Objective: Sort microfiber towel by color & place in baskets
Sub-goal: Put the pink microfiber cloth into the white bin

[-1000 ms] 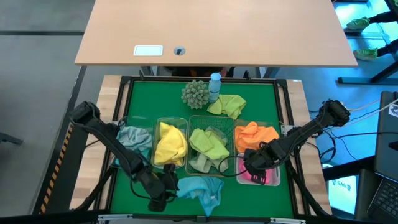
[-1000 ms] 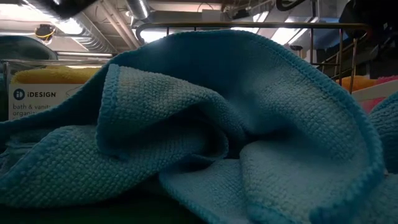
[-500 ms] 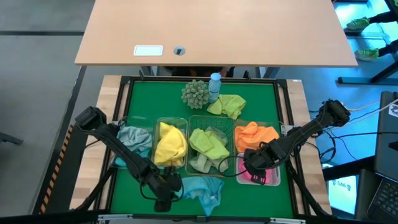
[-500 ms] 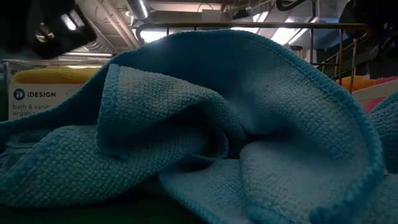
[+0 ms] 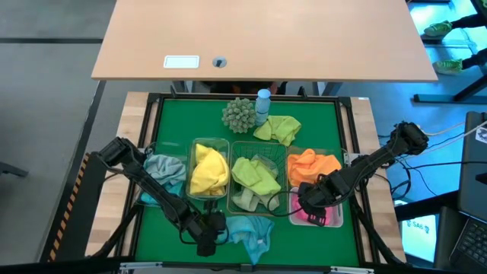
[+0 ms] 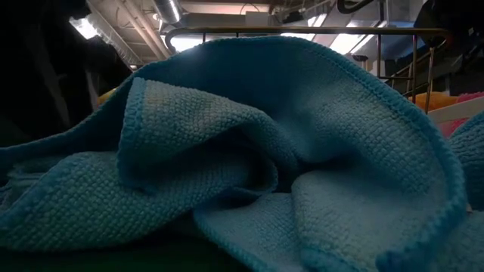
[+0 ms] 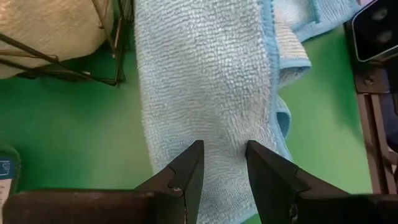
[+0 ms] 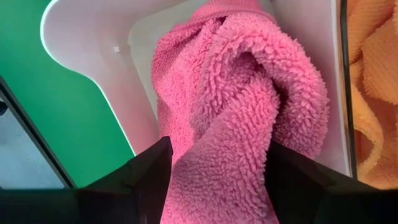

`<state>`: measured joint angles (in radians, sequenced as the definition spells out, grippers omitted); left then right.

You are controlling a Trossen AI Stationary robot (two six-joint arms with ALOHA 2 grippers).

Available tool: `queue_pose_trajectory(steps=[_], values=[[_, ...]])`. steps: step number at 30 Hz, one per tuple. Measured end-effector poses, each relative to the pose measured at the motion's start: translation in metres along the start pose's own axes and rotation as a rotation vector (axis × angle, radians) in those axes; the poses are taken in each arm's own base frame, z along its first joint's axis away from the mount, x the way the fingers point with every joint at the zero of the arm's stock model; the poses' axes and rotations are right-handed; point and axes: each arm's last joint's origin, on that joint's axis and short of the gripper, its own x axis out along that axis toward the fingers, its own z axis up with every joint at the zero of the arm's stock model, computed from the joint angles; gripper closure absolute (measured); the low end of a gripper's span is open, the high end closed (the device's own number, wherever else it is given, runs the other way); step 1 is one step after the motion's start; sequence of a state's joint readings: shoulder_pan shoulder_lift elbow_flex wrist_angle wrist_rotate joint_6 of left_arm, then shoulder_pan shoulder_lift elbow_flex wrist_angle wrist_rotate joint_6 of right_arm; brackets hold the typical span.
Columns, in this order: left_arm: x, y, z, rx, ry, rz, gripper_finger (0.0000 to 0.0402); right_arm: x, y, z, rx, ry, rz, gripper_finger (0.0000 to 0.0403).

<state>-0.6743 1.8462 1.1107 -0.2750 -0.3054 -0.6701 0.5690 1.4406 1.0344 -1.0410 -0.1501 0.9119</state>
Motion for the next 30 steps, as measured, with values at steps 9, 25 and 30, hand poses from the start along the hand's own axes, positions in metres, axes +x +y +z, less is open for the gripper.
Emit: queue_pose_trajectory(steps=[9,25,30], values=[[0.000,-0.005,0.007,-0.027,-0.066,-0.057,0.0287,0.000,0.000,0.000,0.000,0.000,0.000,0.0171],[0.033,-0.005,-0.009,-0.017,-0.038,0.003,0.0287,0.000,0.002,-0.003,0.000,0.091,0.068,0.0171],[0.043,-0.006,-0.012,-0.012,-0.040,0.005,0.0287,-0.002,0.002,-0.004,0.000,0.105,0.080,0.0171]])
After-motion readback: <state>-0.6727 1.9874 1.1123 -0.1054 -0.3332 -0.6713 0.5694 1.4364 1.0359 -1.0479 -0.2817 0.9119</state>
